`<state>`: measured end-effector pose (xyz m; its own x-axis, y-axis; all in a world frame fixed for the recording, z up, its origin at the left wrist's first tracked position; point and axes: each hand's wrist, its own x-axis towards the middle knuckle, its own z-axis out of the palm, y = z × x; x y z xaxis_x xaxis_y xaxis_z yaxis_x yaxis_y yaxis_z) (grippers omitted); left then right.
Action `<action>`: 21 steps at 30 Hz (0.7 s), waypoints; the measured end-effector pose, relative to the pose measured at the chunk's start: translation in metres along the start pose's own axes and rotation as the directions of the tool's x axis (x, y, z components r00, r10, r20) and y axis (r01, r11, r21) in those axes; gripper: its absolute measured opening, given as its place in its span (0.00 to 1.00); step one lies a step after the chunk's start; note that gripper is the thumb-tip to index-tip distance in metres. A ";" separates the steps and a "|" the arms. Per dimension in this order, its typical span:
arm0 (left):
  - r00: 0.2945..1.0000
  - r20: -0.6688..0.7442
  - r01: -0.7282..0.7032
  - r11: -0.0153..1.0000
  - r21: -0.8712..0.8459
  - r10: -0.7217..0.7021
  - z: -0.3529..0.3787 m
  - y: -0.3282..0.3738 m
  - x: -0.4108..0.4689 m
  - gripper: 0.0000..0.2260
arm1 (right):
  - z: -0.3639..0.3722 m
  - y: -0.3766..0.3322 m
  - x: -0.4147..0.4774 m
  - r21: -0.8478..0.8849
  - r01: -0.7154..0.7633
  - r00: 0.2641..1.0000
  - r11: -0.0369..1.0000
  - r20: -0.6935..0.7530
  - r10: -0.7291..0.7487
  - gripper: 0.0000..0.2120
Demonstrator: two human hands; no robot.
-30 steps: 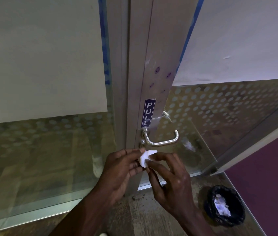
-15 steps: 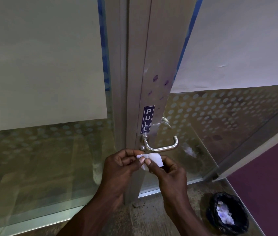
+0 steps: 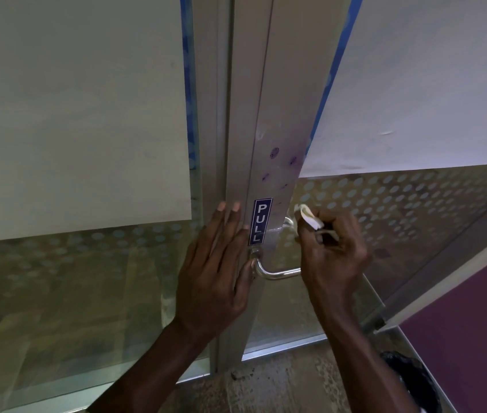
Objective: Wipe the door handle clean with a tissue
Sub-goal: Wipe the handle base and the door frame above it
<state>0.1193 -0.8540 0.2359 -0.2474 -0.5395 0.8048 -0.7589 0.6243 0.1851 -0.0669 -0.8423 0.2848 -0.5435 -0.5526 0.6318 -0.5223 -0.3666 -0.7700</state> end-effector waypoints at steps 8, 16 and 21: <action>0.992 0.113 0.025 0.972 0.232 -0.053 0.036 -0.031 0.004 0.52 | 0.044 -0.015 0.068 -0.179 0.486 0.865 0.856 -0.042 -0.500 0.10; 0.996 0.073 0.031 0.938 0.345 -0.059 0.064 -0.044 -0.003 0.52 | 0.064 0.007 0.036 -0.284 0.654 0.754 0.701 0.174 -0.633 0.18; 0.998 0.049 0.032 0.944 0.327 -0.050 0.072 -0.046 -0.003 0.50 | 0.054 0.010 0.030 -0.247 0.651 0.758 0.717 0.161 -0.632 0.08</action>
<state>0.1120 -0.9218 0.1841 -0.2381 -0.5969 0.7662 -0.9217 0.3875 0.0156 -0.0532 -0.9032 0.2915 0.0241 -0.3074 0.9513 -0.8912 -0.4377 -0.1189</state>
